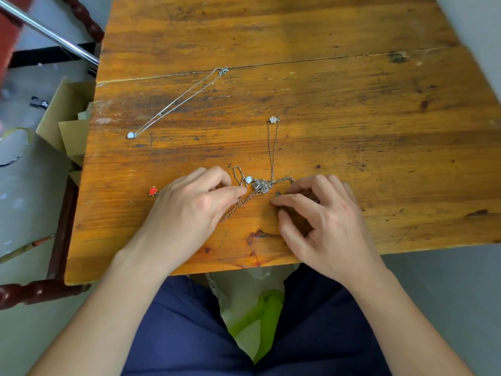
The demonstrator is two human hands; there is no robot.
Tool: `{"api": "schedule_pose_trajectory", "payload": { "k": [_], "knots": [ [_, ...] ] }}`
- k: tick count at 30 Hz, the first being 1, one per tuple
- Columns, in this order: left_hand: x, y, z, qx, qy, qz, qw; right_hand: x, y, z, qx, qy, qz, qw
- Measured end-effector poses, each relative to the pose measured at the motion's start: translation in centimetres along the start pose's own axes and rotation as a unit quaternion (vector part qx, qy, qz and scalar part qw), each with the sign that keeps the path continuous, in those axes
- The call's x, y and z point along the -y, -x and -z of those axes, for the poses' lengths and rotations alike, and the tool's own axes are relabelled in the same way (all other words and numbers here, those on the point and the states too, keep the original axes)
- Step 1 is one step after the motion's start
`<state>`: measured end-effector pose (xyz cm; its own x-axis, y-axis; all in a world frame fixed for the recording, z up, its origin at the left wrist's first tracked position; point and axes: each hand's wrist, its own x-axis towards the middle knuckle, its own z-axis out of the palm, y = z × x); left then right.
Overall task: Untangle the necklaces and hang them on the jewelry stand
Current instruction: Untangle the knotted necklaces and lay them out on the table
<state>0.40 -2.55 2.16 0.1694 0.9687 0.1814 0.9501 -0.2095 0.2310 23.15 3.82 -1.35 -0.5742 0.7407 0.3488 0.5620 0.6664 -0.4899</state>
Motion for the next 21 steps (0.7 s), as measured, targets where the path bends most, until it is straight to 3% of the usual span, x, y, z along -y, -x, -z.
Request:
{"api": "schedule_pose_trajectory", "payload": {
  "k": [7, 15, 21],
  "knots": [
    [0.9, -0.1, 0.3, 0.007, -0.004, -0.034, 0.999, 0.0, -0.1, 0.0, -0.004, 0.002, 0.000, 1.000],
    [0.1, 1.5, -0.4, -0.043, 0.027, 0.056, 0.997, 0.8, -1.1, -0.4, -0.021, 0.012, 0.019, 1.000],
    [-1.2, 2.3, -1.0, -0.057, 0.022, 0.100, 0.993, 1.1, -1.7, -1.2, 0.017, 0.020, 0.049, 0.998]
  ]
}}
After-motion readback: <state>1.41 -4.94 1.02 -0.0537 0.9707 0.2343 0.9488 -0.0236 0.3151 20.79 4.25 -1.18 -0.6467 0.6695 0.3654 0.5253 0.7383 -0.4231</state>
